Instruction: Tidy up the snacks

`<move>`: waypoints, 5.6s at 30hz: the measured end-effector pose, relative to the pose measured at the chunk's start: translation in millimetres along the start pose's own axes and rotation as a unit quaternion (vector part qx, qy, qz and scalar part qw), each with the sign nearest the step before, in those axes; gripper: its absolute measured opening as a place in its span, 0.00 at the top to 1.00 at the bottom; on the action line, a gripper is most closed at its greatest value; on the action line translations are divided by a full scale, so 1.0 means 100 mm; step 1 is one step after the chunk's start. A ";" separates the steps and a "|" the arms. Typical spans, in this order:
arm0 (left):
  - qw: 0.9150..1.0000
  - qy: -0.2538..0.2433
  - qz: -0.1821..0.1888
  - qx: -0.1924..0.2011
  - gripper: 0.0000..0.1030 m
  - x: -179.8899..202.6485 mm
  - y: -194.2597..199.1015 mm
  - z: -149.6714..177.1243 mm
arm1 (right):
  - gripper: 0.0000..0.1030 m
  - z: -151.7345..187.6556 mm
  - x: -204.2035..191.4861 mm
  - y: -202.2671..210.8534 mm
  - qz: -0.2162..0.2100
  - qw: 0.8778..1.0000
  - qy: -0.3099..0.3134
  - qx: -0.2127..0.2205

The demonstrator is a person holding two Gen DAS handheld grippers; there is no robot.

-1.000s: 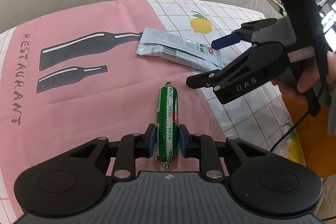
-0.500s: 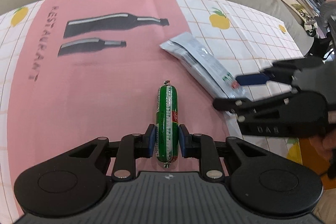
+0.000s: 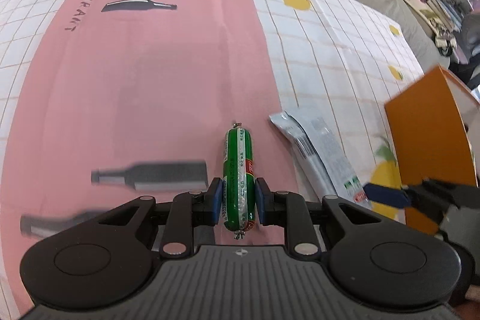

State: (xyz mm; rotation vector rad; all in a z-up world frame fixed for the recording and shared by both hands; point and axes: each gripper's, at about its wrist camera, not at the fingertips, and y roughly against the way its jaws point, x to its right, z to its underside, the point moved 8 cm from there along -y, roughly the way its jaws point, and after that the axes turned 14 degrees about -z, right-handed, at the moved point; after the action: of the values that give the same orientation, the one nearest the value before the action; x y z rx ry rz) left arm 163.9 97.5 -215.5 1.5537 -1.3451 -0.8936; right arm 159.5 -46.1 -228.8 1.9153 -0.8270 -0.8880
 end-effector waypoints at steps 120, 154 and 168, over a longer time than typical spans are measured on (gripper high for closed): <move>0.954 -0.287 0.084 -0.013 0.37 3.55 -0.03 0.00 | 0.53 0.94 2.83 1.46 0.154 0.986 -0.054 0.037; 0.906 -0.162 -0.079 0.383 0.14 1.71 2.70 0.12 | 0.03 0.90 0.88 3.37 0.193 0.906 -0.135 0.353; 0.935 -0.087 -0.119 0.321 0.13 0.86 2.54 0.73 | 0.03 1.22 -0.28 3.05 0.211 0.909 -0.088 0.348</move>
State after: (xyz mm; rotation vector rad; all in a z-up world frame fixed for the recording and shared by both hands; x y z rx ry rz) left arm 18.0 -7.9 -3.2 2.2156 -1.7103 -0.7854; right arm -18.5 -203.1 0.0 2.1148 -1.7765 -0.5292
